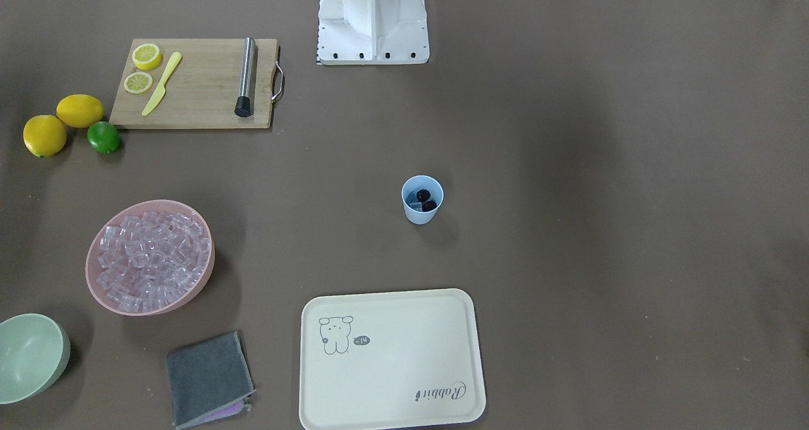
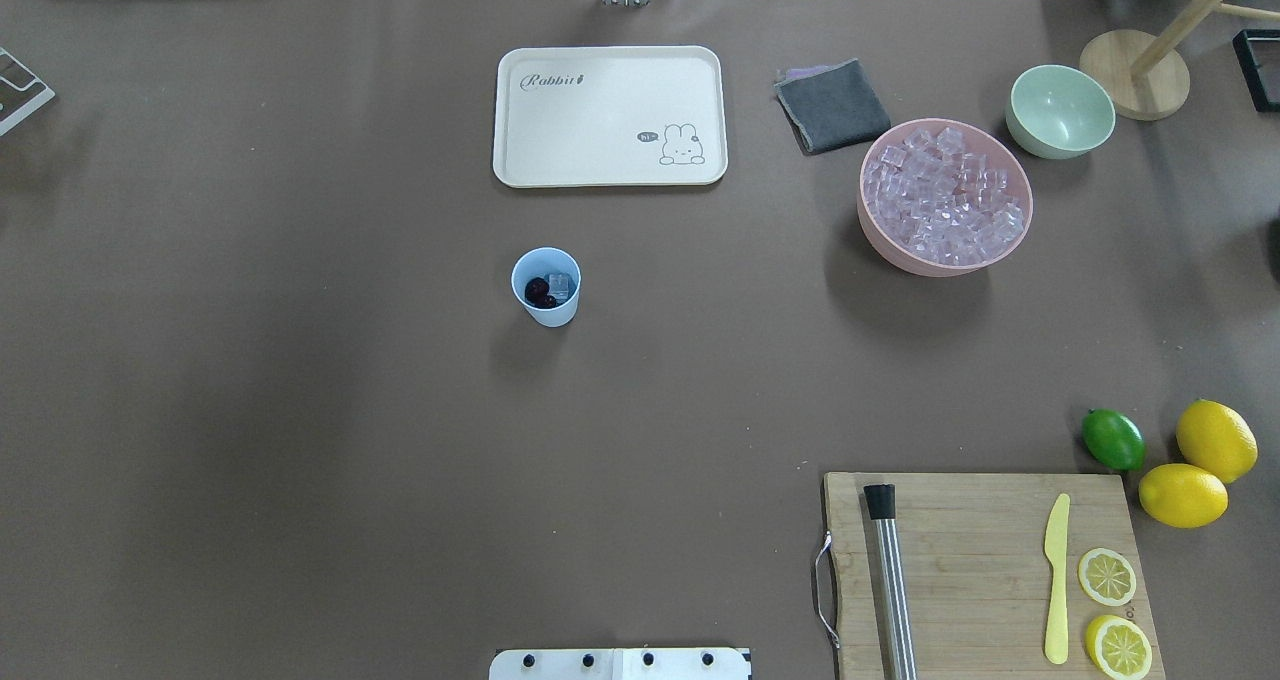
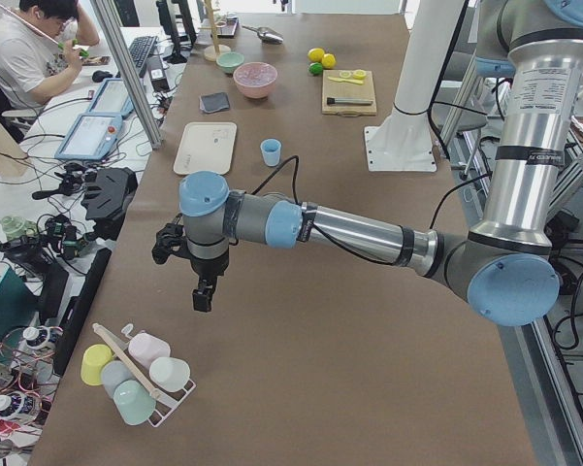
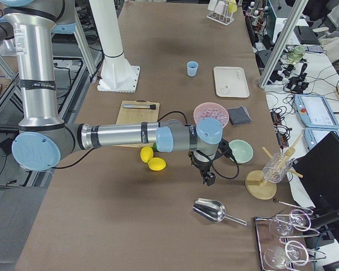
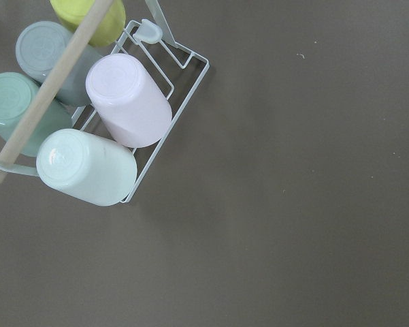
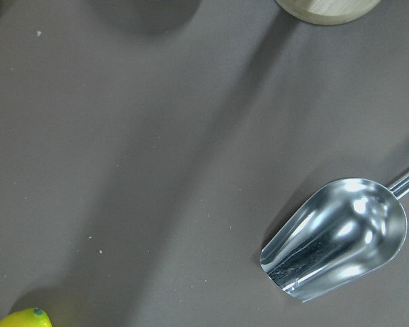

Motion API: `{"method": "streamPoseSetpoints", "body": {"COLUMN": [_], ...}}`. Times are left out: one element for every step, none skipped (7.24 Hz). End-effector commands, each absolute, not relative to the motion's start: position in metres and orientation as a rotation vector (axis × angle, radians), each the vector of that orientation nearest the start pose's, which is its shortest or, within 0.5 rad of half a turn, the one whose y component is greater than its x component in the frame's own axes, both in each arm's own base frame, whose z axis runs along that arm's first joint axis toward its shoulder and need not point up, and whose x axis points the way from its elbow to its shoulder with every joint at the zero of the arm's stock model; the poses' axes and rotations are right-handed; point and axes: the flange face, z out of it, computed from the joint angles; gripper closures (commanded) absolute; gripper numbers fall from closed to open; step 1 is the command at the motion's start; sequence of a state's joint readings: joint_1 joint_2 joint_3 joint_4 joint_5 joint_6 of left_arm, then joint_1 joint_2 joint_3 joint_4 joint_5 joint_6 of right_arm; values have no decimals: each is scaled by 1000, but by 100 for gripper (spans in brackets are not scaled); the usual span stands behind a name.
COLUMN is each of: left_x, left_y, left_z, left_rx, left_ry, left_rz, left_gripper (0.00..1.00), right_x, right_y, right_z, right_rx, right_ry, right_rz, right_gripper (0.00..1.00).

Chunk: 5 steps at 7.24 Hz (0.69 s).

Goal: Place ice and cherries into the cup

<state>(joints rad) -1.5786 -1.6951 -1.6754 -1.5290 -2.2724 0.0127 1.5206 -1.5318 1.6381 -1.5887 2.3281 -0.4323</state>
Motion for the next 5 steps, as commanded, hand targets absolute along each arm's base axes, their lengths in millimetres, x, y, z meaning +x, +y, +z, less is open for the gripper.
{"method": "streamPoseSetpoints", "body": {"left_x": [-76, -75, -75, -75, -76], "left_y": [-552, -550, -552, -547, -551], "left_z": [547, 547, 542, 554, 553], "left_rx": [208, 219, 265, 276, 282], "left_ry": [693, 700, 698, 690, 687], "left_rz": [74, 81, 101, 104, 95], "left_gripper": [2, 2, 2, 2, 2], "right_x": [43, 45, 45, 47, 47], "right_y": [-534, -545, -544, -542, -542], "right_z": [585, 569, 573, 574, 575], "right_rx": [228, 218, 213, 213, 210], "right_ry": [-726, -726, -723, -723, -725], "right_rz": [-484, -475, -476, -474, -473], "right_gripper": [1, 1, 1, 1, 1]}}
